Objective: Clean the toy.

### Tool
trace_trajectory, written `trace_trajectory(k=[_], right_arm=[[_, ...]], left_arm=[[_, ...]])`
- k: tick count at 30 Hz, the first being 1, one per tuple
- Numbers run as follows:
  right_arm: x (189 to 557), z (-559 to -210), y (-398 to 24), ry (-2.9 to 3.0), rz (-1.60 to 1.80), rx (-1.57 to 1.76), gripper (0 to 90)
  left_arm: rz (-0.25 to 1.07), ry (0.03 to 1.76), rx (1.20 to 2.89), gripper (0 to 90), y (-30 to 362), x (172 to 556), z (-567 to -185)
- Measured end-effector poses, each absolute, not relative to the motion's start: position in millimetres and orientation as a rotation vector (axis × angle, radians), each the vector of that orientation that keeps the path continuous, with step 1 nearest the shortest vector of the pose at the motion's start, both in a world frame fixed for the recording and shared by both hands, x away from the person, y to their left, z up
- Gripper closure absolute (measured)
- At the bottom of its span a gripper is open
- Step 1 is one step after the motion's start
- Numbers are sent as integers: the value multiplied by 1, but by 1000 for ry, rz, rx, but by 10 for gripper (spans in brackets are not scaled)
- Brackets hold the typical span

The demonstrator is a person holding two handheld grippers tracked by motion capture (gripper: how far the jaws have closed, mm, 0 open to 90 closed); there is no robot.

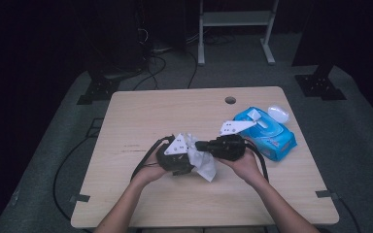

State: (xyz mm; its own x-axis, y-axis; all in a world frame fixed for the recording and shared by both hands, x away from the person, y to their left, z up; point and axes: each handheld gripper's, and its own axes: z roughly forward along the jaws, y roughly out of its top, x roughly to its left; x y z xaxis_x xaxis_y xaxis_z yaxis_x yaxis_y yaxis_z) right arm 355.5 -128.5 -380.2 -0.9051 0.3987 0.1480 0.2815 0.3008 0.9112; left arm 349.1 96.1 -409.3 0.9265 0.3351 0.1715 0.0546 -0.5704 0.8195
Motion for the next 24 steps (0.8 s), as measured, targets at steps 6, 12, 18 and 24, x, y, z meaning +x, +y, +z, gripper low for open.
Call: trace_trajectory(k=[6, 12, 18, 24], right_arm=[[362, -390, -139, 2451, 1626, 716, 875], [361, -387, -135, 2439, 1769, 703, 876], [362, -391, -136, 2438, 1784, 717, 875], [368, -406, -147, 2446, 1750, 806, 876]], left_arm=[[381, 284, 2145, 652, 101, 348, -410], [383, 279, 2145, 655, 100, 348, -408], [378, 285, 2136, 657, 102, 347, -408], [375, 284, 2135, 658, 102, 349, -408]])
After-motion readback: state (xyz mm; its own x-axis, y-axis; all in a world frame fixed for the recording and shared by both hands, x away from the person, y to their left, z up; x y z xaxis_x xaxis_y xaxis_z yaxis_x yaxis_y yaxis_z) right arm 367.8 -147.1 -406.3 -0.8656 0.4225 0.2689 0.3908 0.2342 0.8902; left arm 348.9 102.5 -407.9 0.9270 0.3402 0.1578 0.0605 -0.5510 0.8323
